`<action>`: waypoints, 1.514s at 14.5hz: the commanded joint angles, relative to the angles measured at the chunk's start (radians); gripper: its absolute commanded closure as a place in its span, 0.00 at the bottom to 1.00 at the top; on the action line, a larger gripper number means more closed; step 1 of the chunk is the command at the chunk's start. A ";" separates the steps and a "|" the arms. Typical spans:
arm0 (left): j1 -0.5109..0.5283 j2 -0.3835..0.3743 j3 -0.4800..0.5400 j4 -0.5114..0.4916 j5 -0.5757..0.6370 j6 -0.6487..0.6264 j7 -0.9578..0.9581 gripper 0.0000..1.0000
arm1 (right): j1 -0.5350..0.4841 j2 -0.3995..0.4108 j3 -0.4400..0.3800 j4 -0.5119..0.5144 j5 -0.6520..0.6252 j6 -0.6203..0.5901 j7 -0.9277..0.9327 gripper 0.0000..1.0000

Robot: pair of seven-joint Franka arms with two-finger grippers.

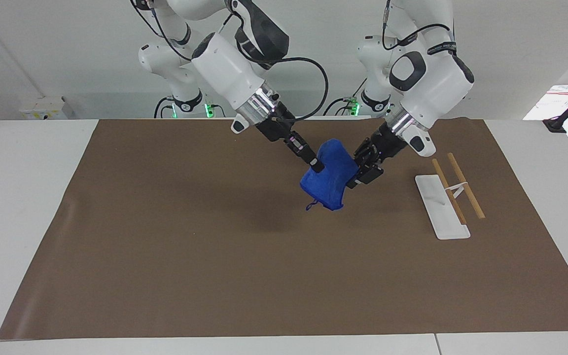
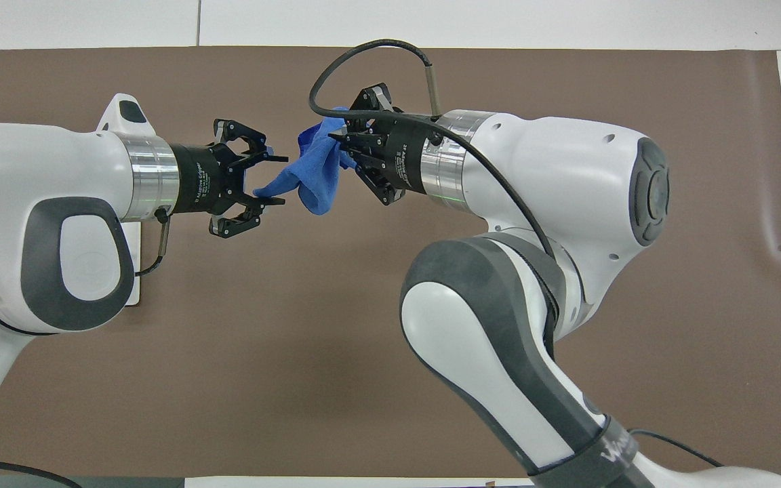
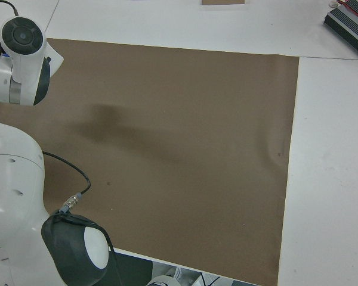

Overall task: Right arm passes towel to left arm to hang
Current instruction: 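Grasp the towel with the left gripper while the right gripper holds it, then pull the towel toward the rack with the left gripper while the right gripper withdraws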

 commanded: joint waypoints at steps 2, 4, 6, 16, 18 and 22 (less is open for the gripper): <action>-0.004 -0.021 0.012 -0.028 -0.019 0.024 -0.006 1.00 | 0.002 -0.004 0.000 -0.017 0.016 0.023 -0.003 1.00; 0.003 -0.021 0.014 -0.025 -0.019 0.021 0.001 1.00 | 0.000 -0.004 0.000 -0.017 0.016 0.023 -0.005 1.00; 0.018 -0.021 0.015 -0.019 -0.018 0.021 0.004 1.00 | -0.001 -0.005 0.000 -0.018 0.016 0.022 -0.016 1.00; 0.116 -0.040 0.020 0.007 0.094 0.007 0.166 1.00 | -0.078 -0.019 -0.006 -0.066 -0.150 0.005 -0.251 0.00; 0.167 -0.041 0.020 0.035 0.181 -0.034 0.196 1.00 | -0.127 -0.044 -0.008 -0.131 -0.204 0.003 -0.406 0.00; 0.225 -0.058 0.020 0.056 0.316 -0.121 0.372 1.00 | -0.291 -0.087 -0.009 -0.215 -0.232 -0.139 -0.805 0.00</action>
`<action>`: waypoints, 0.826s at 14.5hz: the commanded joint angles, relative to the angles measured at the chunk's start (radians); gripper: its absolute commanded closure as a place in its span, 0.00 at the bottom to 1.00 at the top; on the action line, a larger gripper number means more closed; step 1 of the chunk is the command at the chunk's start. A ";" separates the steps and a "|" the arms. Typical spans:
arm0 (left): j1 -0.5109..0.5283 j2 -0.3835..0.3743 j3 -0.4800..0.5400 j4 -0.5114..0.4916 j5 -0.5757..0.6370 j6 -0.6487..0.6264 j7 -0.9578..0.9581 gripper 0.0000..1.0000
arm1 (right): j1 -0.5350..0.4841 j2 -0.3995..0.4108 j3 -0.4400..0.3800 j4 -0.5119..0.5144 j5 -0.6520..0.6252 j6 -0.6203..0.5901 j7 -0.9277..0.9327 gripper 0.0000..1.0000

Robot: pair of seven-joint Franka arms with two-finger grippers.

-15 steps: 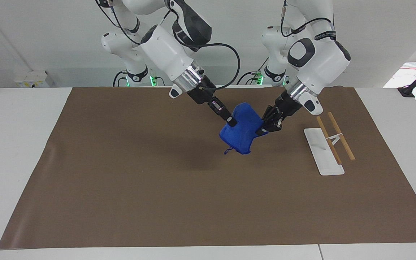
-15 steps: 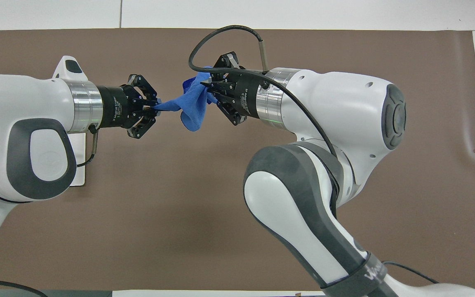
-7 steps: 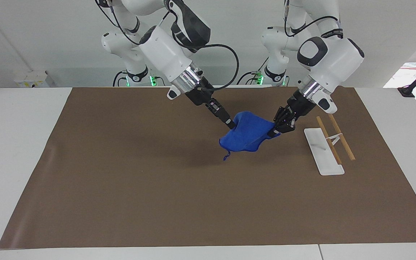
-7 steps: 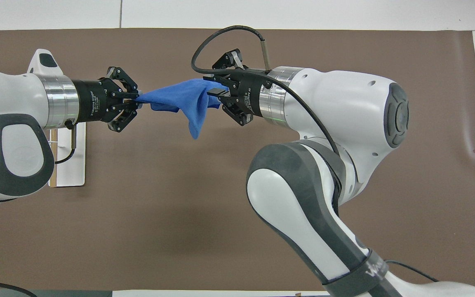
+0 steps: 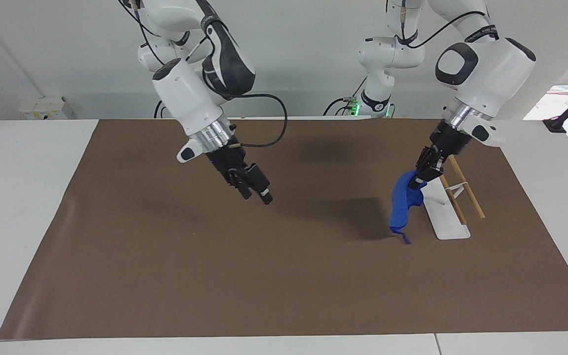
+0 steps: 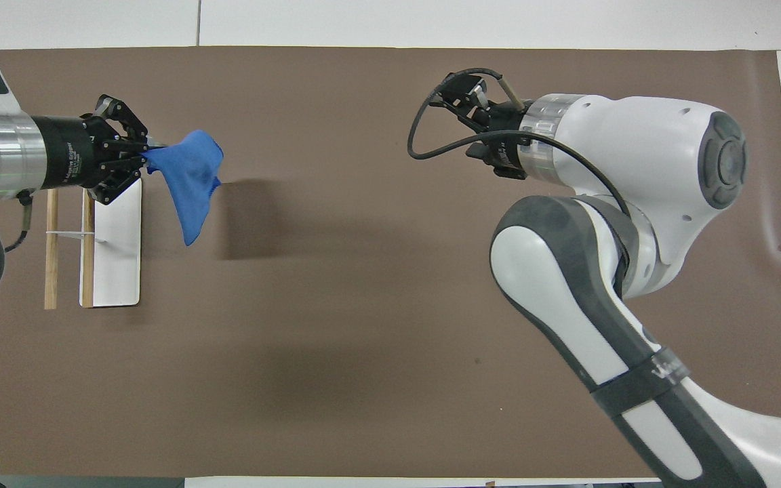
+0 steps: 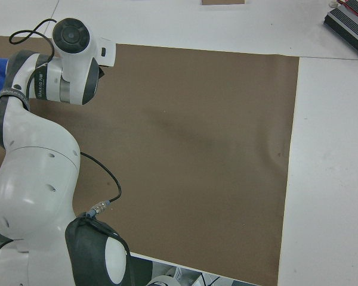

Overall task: Right arm passes towel to left arm to hang
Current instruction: 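Pull the towel toward the rack with the left gripper while the right gripper withdraws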

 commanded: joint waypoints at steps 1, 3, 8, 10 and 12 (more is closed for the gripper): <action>0.039 -0.024 -0.004 0.002 0.093 -0.046 0.105 1.00 | -0.121 -0.060 0.006 -0.048 -0.089 -0.166 -0.224 0.00; 0.051 -0.027 -0.004 -0.004 0.188 -0.060 0.151 1.00 | -0.202 -0.064 0.010 -0.007 -0.297 -0.301 -0.332 0.00; 0.155 -0.034 -0.004 -0.010 0.279 -0.057 0.188 1.00 | -0.265 -0.129 0.006 0.093 -0.514 -0.620 -0.393 0.00; 0.203 -0.041 -0.004 -0.026 0.279 -0.048 0.209 1.00 | -0.299 -0.152 0.004 0.173 -0.531 -0.751 -0.468 0.00; 0.246 -0.049 -0.004 -0.036 0.279 -0.043 0.249 1.00 | -0.322 -0.146 0.006 0.284 -0.548 -0.873 -0.519 0.00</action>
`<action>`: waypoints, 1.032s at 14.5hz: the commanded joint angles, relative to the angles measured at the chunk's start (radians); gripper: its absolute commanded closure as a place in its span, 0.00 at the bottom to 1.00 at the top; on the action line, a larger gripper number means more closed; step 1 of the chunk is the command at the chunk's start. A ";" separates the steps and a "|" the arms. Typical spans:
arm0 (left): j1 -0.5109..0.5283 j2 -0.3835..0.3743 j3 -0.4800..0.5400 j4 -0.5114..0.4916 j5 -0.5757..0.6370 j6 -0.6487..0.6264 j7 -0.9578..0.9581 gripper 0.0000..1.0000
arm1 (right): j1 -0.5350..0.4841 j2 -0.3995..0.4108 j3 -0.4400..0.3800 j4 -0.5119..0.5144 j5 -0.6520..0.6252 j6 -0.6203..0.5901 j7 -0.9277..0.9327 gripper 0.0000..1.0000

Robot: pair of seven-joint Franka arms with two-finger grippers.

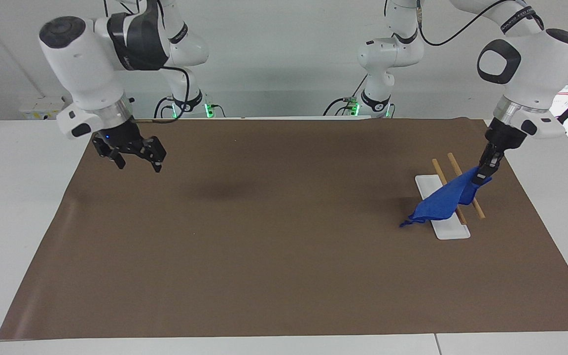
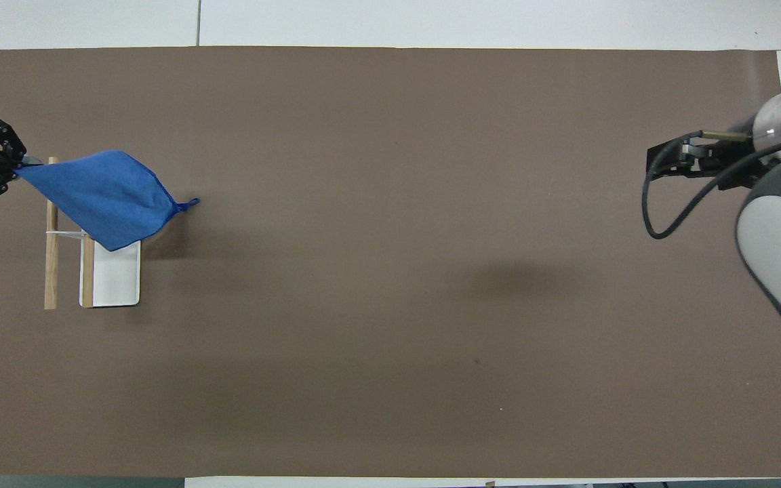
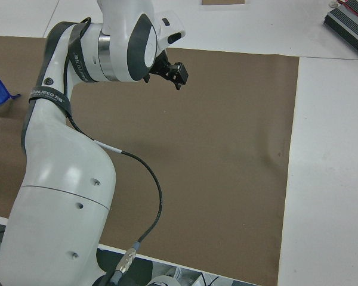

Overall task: Right arm passes towel to left arm to hang
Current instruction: 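Drape the towel over the rack bar and open the left gripper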

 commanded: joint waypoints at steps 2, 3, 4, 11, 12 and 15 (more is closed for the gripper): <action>0.090 -0.040 -0.010 -0.041 0.018 0.007 0.041 1.00 | -0.044 0.031 0.012 0.207 -0.043 -0.233 -0.073 0.00; 0.110 -0.047 -0.010 -0.057 0.018 0.021 0.041 1.00 | -0.044 0.032 0.014 0.201 -0.042 -0.255 -0.073 0.00; 0.127 -0.057 -0.010 -0.086 0.018 0.048 0.041 1.00 | -0.046 0.024 0.014 0.178 -0.034 -0.258 -0.072 0.00; 0.211 -0.061 -0.010 -0.176 0.018 0.176 0.110 1.00 | -0.055 -0.027 0.014 0.064 -0.030 -0.224 -0.060 0.00; 0.226 -0.061 -0.010 -0.196 0.018 0.202 0.112 1.00 | -0.058 -0.027 0.014 0.064 -0.028 -0.221 -0.060 0.00; 0.229 -0.042 -0.010 -0.215 0.018 0.237 0.112 1.00 | -0.058 -0.030 0.014 0.052 -0.028 -0.217 -0.063 0.00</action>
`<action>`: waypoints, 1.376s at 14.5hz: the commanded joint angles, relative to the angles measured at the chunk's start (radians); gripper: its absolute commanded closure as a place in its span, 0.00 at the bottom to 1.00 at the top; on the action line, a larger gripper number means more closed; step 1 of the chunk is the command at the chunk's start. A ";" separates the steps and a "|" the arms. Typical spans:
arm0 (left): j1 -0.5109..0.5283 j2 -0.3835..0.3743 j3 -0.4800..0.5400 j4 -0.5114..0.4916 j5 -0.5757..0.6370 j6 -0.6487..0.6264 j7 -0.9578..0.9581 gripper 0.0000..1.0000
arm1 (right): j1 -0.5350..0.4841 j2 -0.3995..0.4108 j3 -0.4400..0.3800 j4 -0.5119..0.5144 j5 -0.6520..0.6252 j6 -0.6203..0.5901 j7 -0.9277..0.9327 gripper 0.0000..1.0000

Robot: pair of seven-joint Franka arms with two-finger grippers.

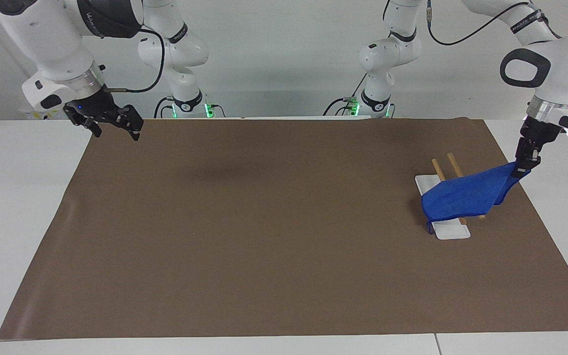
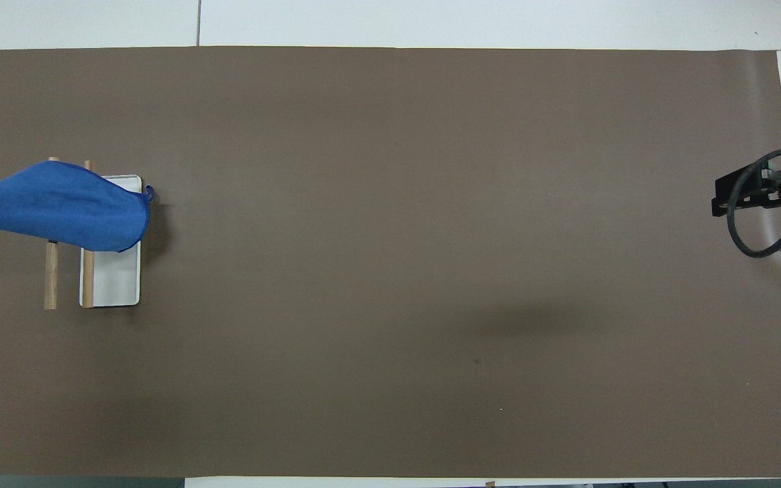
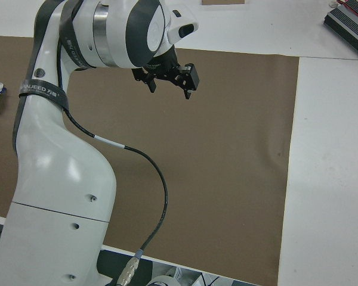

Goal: Right arm passes towel to left arm to hang

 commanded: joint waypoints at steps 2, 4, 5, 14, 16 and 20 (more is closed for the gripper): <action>0.015 0.001 -0.011 -0.037 0.017 0.050 0.009 1.00 | -0.013 -0.030 0.013 -0.049 -0.007 0.045 -0.022 0.00; 0.021 0.002 -0.011 -0.038 0.017 0.050 0.011 1.00 | -0.011 -0.031 0.013 -0.061 -0.013 0.095 -0.026 0.00; 0.029 0.004 -0.011 -0.038 0.017 0.048 0.011 1.00 | -0.011 -0.036 0.013 -0.067 -0.017 0.113 -0.051 0.00; 0.007 0.032 -0.011 0.038 0.019 -0.002 0.089 0.00 | -0.006 -0.042 0.015 -0.085 -0.017 0.130 -0.048 0.00; -0.031 0.051 -0.012 0.110 0.037 -0.077 0.135 0.00 | -0.006 -0.042 0.015 -0.084 -0.017 0.131 -0.048 0.00; -0.149 0.082 -0.014 0.228 0.043 -0.199 0.186 0.00 | -0.006 -0.042 0.016 -0.078 -0.017 0.119 -0.049 0.00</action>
